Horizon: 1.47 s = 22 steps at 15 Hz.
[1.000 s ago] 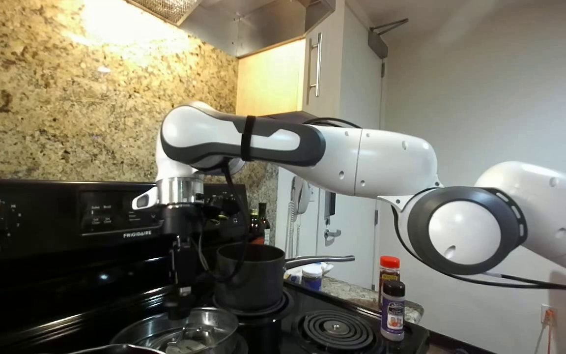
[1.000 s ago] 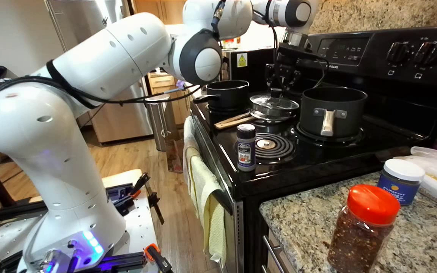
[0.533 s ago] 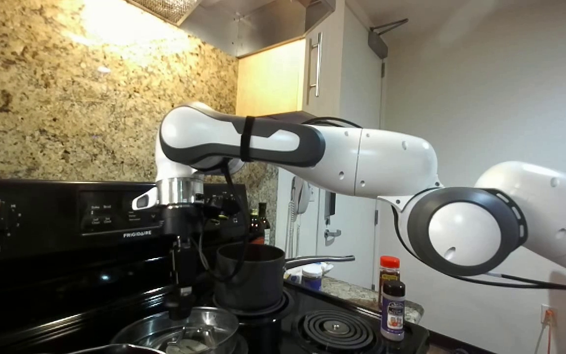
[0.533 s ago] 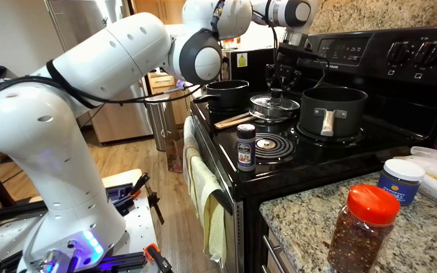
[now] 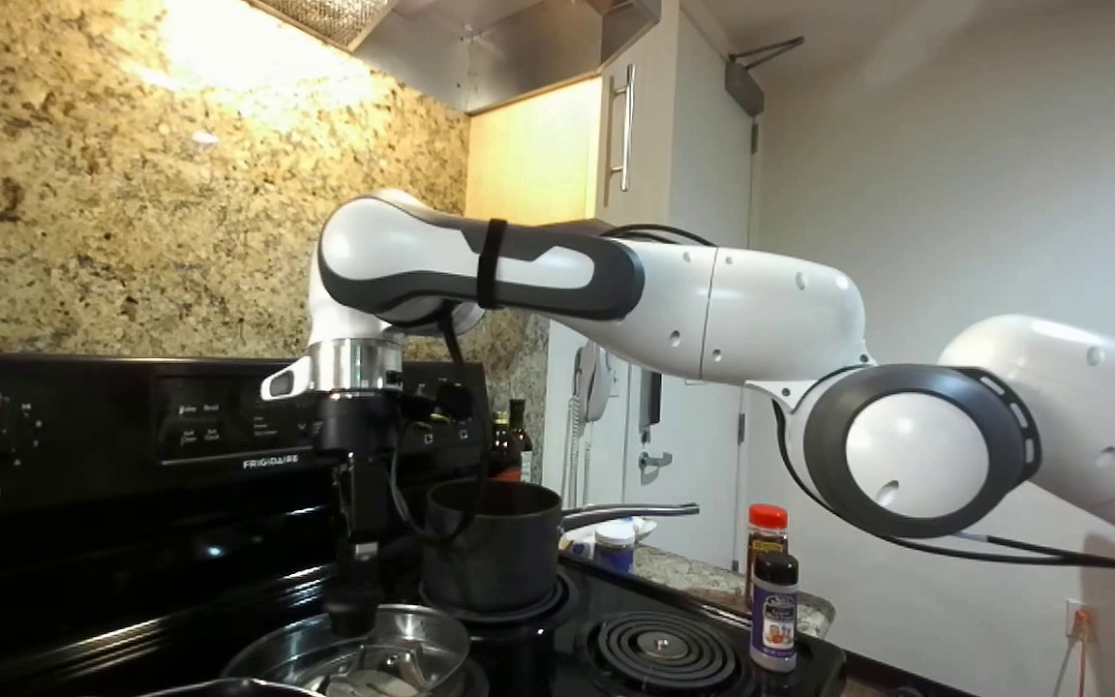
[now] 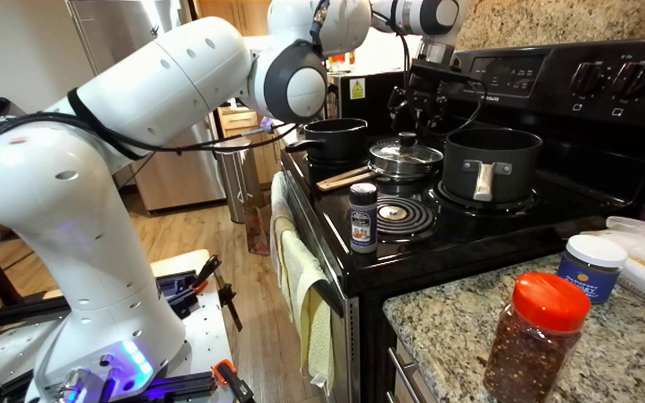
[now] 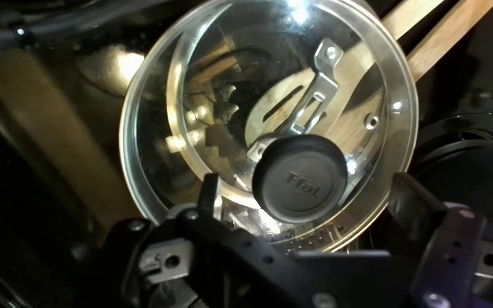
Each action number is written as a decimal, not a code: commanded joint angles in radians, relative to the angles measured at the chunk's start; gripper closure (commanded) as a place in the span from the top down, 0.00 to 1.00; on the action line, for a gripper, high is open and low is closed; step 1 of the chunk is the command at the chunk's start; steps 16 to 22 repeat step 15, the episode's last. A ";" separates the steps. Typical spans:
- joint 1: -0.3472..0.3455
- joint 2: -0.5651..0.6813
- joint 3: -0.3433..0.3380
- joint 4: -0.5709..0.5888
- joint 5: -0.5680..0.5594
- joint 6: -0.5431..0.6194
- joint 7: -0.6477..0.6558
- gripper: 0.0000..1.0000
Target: Move the lid from the pot on the left to the stovetop
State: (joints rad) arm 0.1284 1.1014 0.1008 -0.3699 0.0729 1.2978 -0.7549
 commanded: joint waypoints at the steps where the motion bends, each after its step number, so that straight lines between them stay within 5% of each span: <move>1: -0.013 -0.056 0.024 0.001 0.016 0.038 0.052 1.00; 10: -0.045 -0.193 0.026 0.015 0.020 0.248 0.166 1.00; 22: -0.040 -0.203 0.022 -0.004 0.003 0.240 0.145 1.00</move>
